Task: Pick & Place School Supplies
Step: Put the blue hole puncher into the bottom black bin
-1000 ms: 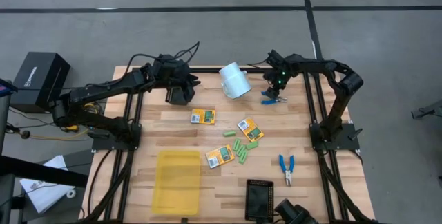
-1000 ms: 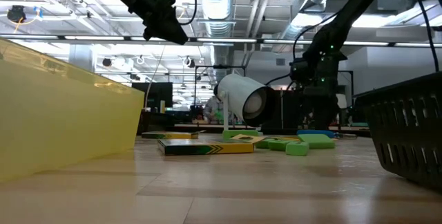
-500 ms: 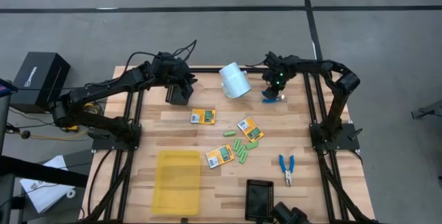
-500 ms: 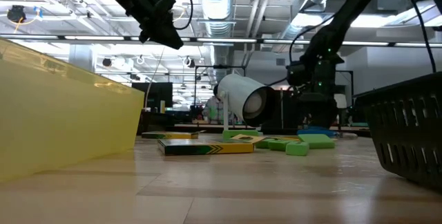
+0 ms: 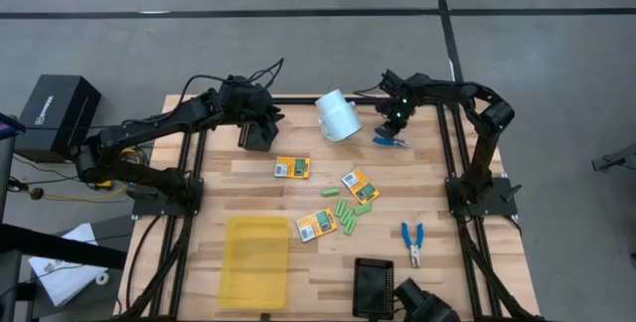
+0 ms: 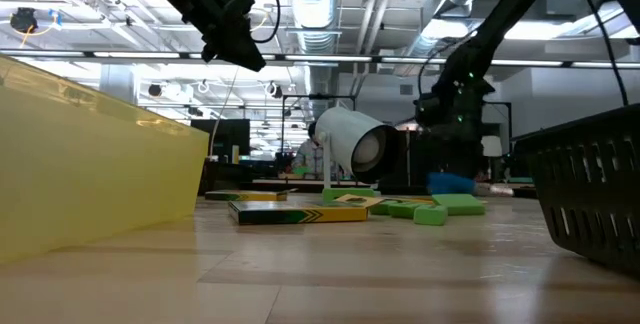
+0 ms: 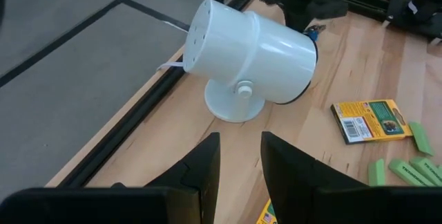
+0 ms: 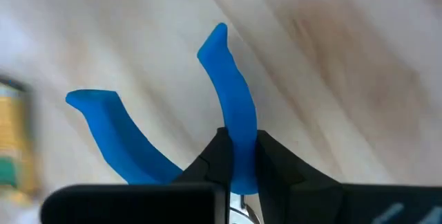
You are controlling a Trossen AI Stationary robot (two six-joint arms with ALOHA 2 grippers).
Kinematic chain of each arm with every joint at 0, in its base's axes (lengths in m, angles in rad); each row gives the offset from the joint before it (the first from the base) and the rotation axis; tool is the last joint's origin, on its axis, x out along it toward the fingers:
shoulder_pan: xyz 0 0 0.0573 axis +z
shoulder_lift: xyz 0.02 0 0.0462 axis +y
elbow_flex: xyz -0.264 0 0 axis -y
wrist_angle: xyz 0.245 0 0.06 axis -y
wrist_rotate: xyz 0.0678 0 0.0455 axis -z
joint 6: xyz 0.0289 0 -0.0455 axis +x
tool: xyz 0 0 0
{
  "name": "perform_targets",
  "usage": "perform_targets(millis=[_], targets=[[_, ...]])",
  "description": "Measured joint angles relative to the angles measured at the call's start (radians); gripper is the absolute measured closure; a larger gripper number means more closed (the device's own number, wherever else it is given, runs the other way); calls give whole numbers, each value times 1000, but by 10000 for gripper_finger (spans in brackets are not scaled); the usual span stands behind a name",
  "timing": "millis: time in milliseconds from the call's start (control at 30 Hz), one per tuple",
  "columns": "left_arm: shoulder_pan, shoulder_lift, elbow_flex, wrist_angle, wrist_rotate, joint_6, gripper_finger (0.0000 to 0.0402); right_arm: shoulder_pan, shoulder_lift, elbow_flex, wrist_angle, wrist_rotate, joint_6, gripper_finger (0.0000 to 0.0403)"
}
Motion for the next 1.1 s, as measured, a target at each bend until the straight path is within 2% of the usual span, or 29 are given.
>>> perform_targets(millis=[333, 467, 567, 733, 833, 1100], targets=[[0, 0, 0, 4, 0, 0, 302, -36, -127, 163, -157, -22, -4, 374], [0, 0, 0, 8, 0, 0, 302, -4, -238, 167, -165, -93, 59, 374], [5, 0, 0, 10, 0, 0, 302, 52, -335, 168, -186, -104, 122, 374], [5, 0, 0, 20, 0, 9, 302, 197, -487, 167, -218, -100, 279, 374], [5, 0, 0, 24, 1, 25, 302, 324, -560, 163, -212, -75, 396, 374], [5, 0, 0, 32, 18, 26, 302, 775, -622, 107, -144, 190, 742, 374]])
